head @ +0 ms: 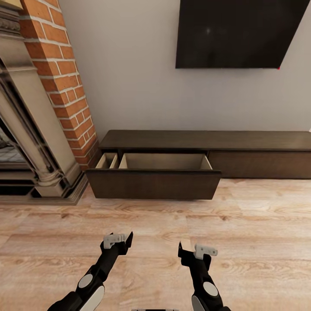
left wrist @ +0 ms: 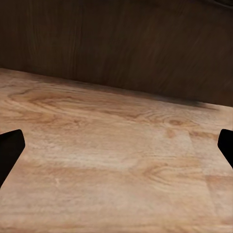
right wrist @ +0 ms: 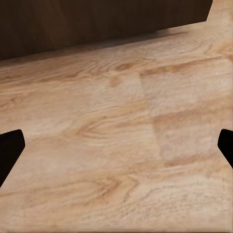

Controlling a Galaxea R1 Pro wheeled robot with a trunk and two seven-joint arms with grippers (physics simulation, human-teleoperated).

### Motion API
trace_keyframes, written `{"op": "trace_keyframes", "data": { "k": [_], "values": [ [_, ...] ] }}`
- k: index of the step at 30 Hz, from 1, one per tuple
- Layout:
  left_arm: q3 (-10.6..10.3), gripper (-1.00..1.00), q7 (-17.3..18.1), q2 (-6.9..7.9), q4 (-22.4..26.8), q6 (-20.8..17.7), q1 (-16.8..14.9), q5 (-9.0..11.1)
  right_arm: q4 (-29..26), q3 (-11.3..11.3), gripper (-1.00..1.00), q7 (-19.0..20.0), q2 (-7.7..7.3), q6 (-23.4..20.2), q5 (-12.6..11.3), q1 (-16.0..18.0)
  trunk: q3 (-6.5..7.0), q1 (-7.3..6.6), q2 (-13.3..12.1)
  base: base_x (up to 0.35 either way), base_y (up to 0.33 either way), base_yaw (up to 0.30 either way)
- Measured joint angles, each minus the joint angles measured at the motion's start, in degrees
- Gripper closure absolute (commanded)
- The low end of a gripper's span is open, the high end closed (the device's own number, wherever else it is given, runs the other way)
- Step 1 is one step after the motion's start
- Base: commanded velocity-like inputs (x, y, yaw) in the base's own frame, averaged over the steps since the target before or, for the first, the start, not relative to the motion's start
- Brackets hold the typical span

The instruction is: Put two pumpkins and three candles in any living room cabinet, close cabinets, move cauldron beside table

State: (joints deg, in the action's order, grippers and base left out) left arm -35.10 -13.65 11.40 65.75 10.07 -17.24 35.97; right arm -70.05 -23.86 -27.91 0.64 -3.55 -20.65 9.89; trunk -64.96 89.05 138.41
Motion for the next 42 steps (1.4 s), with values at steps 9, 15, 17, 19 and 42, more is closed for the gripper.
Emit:
{"op": "trace_keyframes", "data": {
  "k": [9, 15, 17, 19, 42],
  "values": [
    [0.00, -1.00, -0.15, 0.35, 1.54, 0.55, 1.49, -0.01, 0.30, 0.21, -1.00, -0.06, 0.00, -0.17, -0.07, 0.00, -1.62, 1.98, 3.61, 0.000, 0.000, 0.000],
    [0.18, -1.00, -0.11, 0.36, 4.17, 2.86, 5.92, -0.04, 0.36, 0.23, -1.00, -0.08, 0.00, -0.19, -0.09, 0.00, -2.61, 2.68, 4.84, 0.000, 0.000, 0.000],
    [0.21, -1.00, -0.07, 0.36, 4.47, 3.11, 6.51, -0.04, 0.36, 0.24, -1.00, -0.09, 0.00, -0.16, -0.11, 0.00, -2.61, 2.68, 4.84, 0.000, 0.000, 0.000],
    [0.22, -1.00, -0.08, 0.34, 4.54, 3.23, 6.80, -0.04, 0.36, 0.27, -1.00, -0.09, 0.00, -0.14, -0.13, 0.00, -2.61, 2.68, 4.84, 0.000, 0.000, 0.000],
    [0.20, -1.00, -0.02, 0.18, 3.02, 3.10, 7.08, 0.13, 0.36, 0.16, -1.00, 0.00, 0.00, -0.21, -0.02, 0.00, -2.60, 2.65, 4.84, 0.235, 0.000, 0.000]
  ]
}}
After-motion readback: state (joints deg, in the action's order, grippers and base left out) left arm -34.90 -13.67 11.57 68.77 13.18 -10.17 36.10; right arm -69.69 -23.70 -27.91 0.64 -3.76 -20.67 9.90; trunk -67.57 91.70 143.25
